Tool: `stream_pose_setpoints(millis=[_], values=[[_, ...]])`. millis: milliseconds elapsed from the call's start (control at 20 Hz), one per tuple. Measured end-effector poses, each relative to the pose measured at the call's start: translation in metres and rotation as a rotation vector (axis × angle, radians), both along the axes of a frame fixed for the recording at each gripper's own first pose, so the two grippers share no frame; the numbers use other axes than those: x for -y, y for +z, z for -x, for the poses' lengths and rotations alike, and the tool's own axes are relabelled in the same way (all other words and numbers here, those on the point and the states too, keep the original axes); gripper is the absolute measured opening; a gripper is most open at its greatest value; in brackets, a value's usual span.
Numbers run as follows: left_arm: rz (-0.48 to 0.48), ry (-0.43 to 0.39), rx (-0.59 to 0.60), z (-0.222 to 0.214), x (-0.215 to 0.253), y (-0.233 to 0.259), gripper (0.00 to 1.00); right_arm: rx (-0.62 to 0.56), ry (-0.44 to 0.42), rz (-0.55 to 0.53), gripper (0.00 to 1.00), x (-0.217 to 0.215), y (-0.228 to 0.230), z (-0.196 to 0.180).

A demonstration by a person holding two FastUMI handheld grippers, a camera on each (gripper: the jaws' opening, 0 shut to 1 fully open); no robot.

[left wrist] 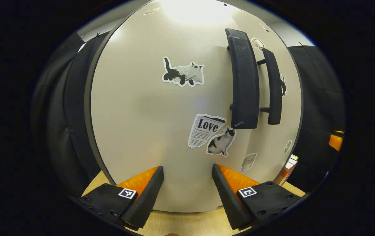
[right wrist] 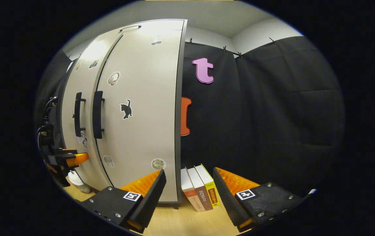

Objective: Grab one shoe with the right hand and put it into the shoe cabinet, grab the other shoe with the left hand and put it into the shoe cabinet; then close the right door with the right hand and the left door with the left hand.

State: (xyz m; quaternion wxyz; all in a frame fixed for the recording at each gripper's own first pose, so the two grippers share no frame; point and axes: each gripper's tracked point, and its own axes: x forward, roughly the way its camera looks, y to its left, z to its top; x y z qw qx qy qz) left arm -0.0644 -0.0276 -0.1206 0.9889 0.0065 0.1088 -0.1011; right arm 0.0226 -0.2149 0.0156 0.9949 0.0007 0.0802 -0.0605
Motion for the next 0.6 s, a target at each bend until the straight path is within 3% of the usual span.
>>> stream_pose_setpoints(millis=[200, 600], values=[[-0.004, 0.028, 0.011, 0.007, -0.007, 0.020, 0.96, 0.032, 0.023, -0.026, 0.89, -0.005, 0.026, -0.003], [0.063, 0.053, 0.128, 0.077, -0.042, 0.141, 0.95, 0.090, 0.115, 0.033, 0.89, -0.025, 0.094, 0.018]])
